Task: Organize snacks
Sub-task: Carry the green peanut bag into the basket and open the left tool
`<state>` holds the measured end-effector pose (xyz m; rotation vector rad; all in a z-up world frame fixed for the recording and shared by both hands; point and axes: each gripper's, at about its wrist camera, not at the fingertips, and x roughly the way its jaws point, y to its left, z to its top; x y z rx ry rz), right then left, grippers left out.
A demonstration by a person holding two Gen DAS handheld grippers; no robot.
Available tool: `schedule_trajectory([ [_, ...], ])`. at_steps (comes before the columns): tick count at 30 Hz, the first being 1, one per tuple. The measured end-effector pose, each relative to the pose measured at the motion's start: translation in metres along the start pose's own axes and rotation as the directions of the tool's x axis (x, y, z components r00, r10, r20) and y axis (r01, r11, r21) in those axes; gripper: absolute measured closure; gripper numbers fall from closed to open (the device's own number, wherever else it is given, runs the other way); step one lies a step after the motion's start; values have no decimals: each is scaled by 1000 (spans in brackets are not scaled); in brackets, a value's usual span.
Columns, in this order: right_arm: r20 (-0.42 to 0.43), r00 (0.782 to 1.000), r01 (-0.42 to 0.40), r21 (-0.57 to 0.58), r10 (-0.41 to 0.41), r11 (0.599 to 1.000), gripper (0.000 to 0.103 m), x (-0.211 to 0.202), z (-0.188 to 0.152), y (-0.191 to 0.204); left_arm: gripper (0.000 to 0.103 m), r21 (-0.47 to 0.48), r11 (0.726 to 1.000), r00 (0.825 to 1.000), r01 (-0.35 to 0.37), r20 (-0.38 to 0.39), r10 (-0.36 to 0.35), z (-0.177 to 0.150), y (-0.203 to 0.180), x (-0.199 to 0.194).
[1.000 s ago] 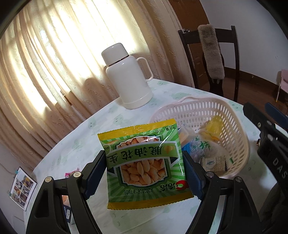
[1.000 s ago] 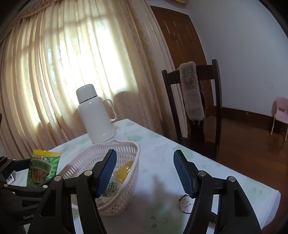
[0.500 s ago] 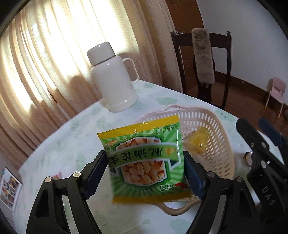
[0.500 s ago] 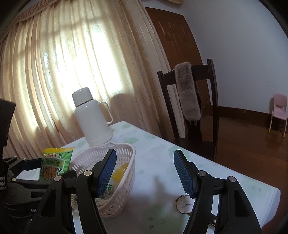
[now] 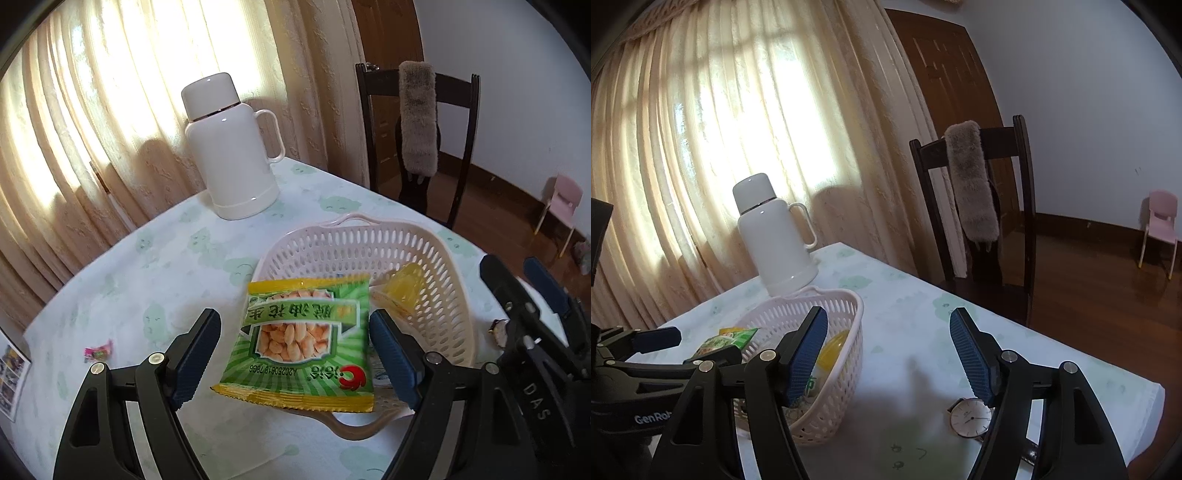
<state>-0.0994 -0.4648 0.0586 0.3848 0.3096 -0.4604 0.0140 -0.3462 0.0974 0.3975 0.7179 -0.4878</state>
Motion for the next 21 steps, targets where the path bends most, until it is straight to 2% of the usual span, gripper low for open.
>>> schedule_trajectory([
  [4, 0, 1000, 1, 1, -1, 1000, 33, 0, 0, 0, 23, -54, 990, 990, 132, -44, -135, 2, 4, 3],
  [7, 0, 1000, 2, 6, -2, 1000, 33, 0, 0, -1, 23, -95, 978, 979, 188, -68, -195, 2, 6, 5],
  [21, 2, 1000, 2, 2, -2, 1000, 33, 1, -1, -2, 23, -154, 979, 988, 135, -50, -144, 3, 26, -4],
])
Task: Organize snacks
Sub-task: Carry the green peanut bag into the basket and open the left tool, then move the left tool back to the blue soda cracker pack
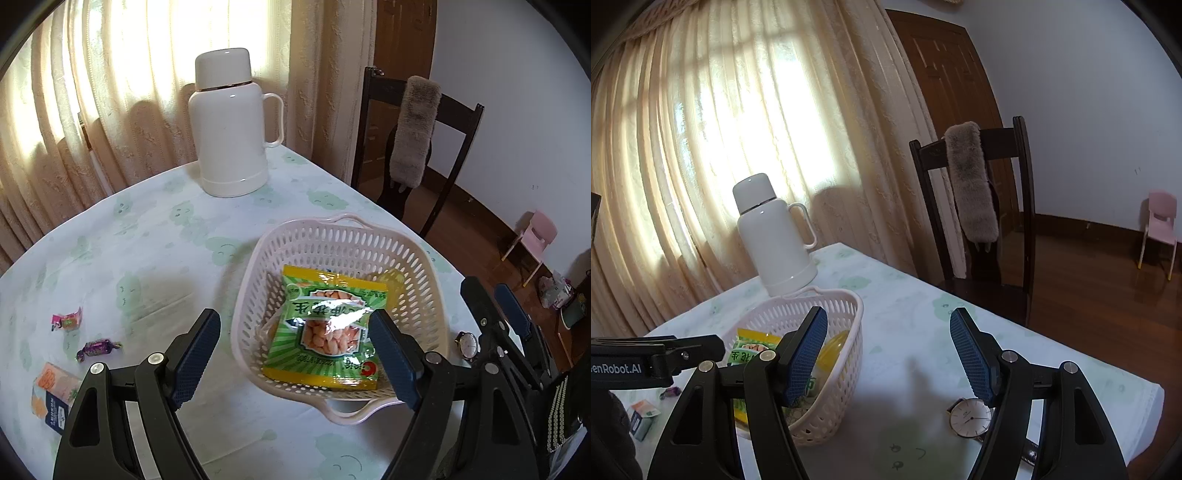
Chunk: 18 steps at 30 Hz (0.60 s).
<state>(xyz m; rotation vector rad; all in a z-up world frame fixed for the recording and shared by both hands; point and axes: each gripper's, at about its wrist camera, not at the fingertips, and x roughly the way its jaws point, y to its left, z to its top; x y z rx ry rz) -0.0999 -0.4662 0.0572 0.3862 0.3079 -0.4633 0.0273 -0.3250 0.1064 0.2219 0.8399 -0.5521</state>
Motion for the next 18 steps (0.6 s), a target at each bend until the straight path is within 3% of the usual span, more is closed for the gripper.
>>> schedule_trajectory([
  [18, -27, 1000, 3, -18, -4, 1000, 30, 3, -3, 2, 22, -24, 995, 995, -97, -10, 97, -14, 26, -3],
])
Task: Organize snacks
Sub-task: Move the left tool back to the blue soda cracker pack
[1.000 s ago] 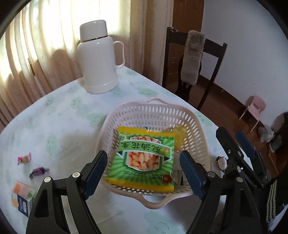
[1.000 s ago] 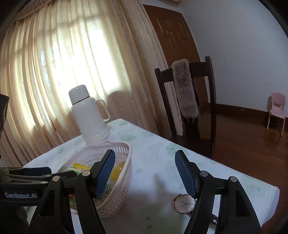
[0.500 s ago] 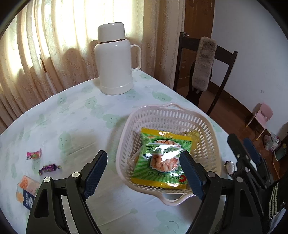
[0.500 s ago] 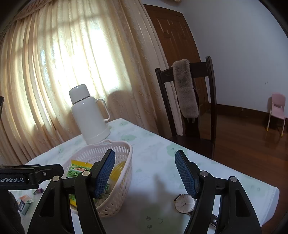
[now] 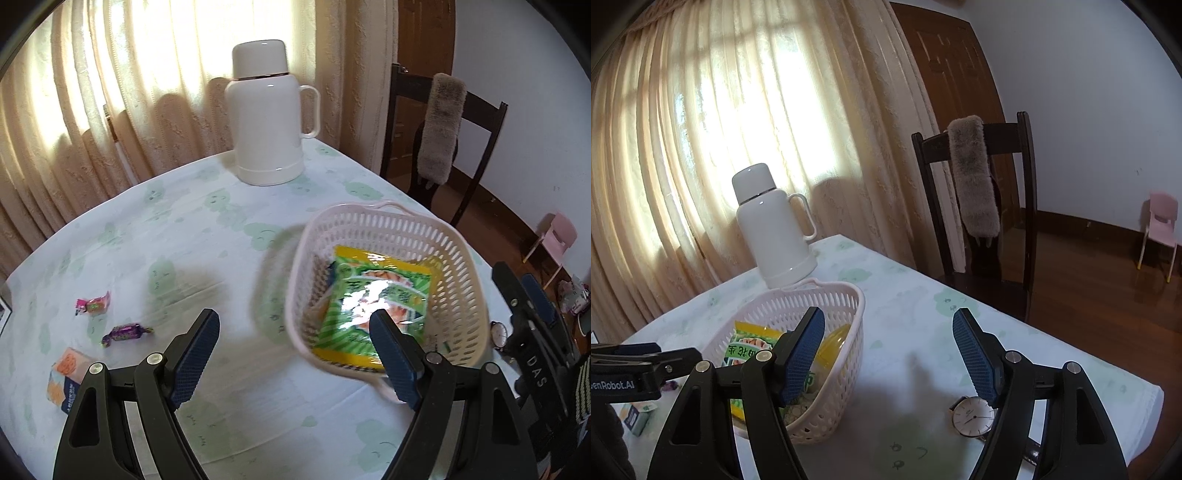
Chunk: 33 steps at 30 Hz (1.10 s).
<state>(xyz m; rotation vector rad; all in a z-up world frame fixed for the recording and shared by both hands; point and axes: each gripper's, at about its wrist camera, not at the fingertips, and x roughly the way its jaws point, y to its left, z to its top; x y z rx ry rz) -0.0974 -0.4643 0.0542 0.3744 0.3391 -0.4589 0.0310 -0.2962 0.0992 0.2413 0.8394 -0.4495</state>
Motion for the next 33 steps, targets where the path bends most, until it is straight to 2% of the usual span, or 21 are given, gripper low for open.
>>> schedule_trajectory([
  [10, 41, 999, -2, -8, 2, 1000, 30, -7, 3, 2, 22, -93, 993, 997, -76, -1, 76, -14, 53, -8],
  [21, 40, 999, 5, -50, -3, 999, 30, -10, 3, 8, 20, -215, 961, 985, -173, -23, 172, -37, 127, -17],
  [25, 28, 1000, -9, -73, 11, 997, 30, -12, 3, 15, 20, -262, 942, 978, -208, -41, 205, -47, 158, -20],
  [33, 25, 996, -78, -107, 81, 991, 30, -21, 8, 41, 20, -374, 882, 958, -288, -101, 270, -73, 221, -24],
])
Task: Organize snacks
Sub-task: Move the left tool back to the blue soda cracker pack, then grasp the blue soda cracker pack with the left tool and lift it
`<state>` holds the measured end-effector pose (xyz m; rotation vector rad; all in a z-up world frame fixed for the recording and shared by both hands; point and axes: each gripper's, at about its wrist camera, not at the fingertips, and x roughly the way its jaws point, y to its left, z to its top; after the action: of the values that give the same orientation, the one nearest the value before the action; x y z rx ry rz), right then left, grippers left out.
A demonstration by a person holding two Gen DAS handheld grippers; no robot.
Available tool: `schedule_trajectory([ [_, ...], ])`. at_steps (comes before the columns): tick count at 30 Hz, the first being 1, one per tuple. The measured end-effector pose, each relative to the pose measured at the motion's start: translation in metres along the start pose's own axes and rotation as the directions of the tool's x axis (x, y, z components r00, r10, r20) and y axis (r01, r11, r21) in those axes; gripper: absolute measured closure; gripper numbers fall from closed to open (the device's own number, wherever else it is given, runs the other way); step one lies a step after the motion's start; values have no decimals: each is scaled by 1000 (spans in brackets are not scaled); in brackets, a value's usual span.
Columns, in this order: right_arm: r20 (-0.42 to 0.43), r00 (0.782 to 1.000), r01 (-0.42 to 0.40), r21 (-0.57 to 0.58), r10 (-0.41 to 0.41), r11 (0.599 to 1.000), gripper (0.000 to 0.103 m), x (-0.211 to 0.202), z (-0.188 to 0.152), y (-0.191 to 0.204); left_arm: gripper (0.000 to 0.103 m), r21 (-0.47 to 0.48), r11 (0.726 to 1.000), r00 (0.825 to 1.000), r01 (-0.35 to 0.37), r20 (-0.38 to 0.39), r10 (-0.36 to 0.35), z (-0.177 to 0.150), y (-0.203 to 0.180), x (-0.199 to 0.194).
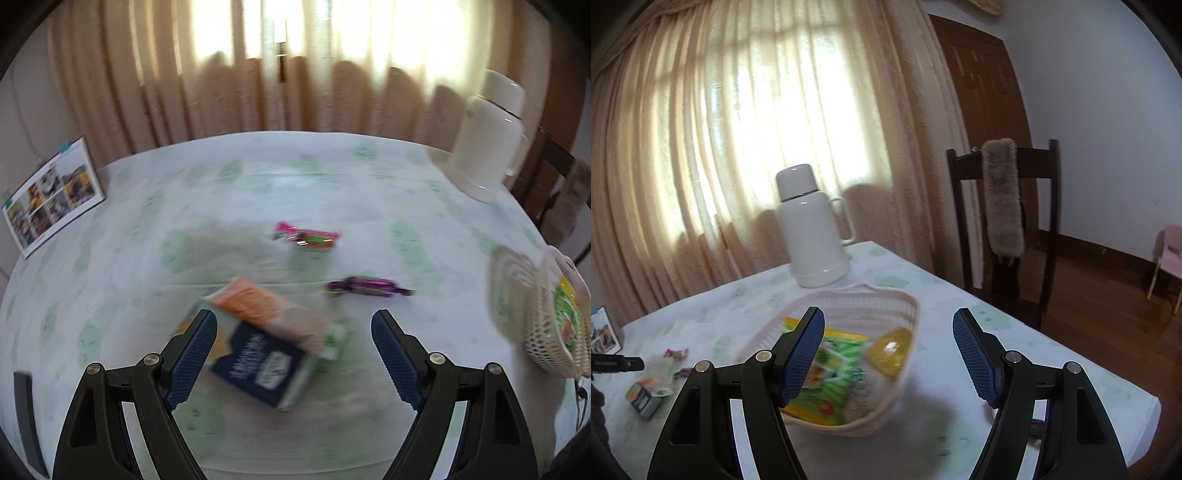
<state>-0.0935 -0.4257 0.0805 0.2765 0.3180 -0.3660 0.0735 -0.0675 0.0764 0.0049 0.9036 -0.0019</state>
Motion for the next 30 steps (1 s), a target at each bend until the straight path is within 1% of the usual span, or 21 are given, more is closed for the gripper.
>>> schedule_trajectory([
  [5, -17, 998, -65, -57, 64, 996, 30, 1, 0, 30, 20, -45, 999, 999, -18, -29, 16, -6, 27, 10],
  [9, -40, 994, -108, -93, 105, 990, 30, 4, -3, 53, 20, -63, 998, 998, -31, -51, 28, -12, 42, 16],
  [15, -82, 981, -186, -158, 174, 970, 29, 7, -13, 89, 20, -79, 996, 995, -49, -92, 41, -23, 57, 27],
  [19, -112, 971, -230, -190, 211, 955, 29, 11, -23, 111, 20, -82, 995, 991, -55, -128, 44, -27, 58, 39],
  [22, -127, 964, -257, -211, 235, 943, 29, 14, -29, 124, 17, -84, 995, 991, -60, -126, 50, -26, 57, 42],
  [27, -144, 956, -282, -224, 254, 933, 29, 17, -36, 135, 16, -95, 994, 990, -57, -136, 44, -18, 51, 51],
  [30, -146, 956, -284, -228, 256, 931, 29, 18, -38, 137, 11, -106, 992, 988, -71, -143, 56, -14, 47, 57],
])
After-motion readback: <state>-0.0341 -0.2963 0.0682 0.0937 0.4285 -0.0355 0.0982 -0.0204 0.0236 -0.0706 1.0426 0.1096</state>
